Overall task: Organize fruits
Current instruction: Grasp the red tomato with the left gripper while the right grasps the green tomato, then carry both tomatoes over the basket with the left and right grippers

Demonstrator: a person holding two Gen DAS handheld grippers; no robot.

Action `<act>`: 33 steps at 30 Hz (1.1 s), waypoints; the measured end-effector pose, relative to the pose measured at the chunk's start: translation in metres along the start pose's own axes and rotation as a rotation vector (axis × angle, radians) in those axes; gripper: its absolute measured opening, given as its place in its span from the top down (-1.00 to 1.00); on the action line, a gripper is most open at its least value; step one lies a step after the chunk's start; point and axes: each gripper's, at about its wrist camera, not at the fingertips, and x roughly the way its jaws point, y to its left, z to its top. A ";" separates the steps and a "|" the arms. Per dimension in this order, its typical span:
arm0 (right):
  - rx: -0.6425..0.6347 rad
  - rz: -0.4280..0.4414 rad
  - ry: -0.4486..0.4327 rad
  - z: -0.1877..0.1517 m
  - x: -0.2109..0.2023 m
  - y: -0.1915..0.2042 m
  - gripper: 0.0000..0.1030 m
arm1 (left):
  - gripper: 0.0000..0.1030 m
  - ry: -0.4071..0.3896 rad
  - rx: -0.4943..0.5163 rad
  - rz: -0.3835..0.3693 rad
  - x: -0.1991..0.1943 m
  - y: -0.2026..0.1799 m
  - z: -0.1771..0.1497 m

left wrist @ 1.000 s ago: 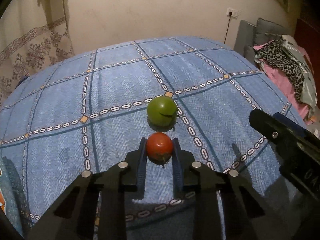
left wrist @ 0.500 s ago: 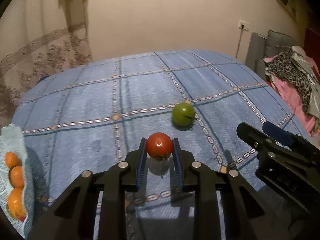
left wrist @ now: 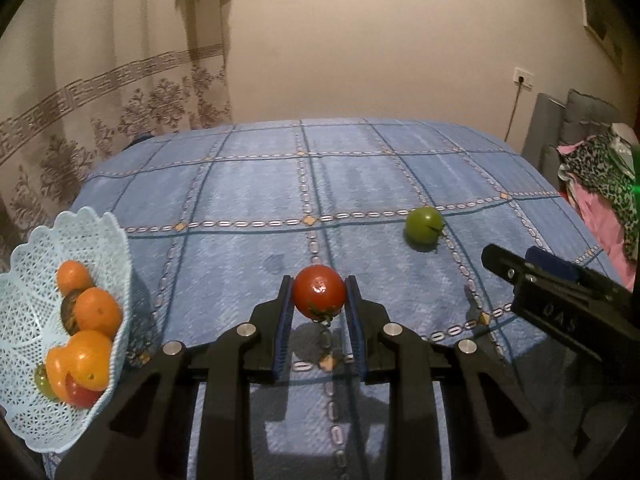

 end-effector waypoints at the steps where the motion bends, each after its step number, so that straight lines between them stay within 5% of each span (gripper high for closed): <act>1: -0.017 0.004 0.000 0.004 0.002 0.005 -0.28 | 0.50 -0.001 -0.008 0.001 -0.001 0.002 0.000; 12: -0.071 0.035 0.077 0.029 0.046 0.037 -0.26 | 0.50 -0.018 -0.060 0.020 -0.006 0.017 0.004; 26: -0.087 0.052 0.125 0.029 0.072 0.048 0.32 | 0.50 -0.005 -0.065 0.025 -0.002 0.020 0.003; 33: -0.072 0.081 0.121 0.018 0.056 0.043 0.33 | 0.50 -0.009 -0.067 0.024 -0.003 0.020 0.004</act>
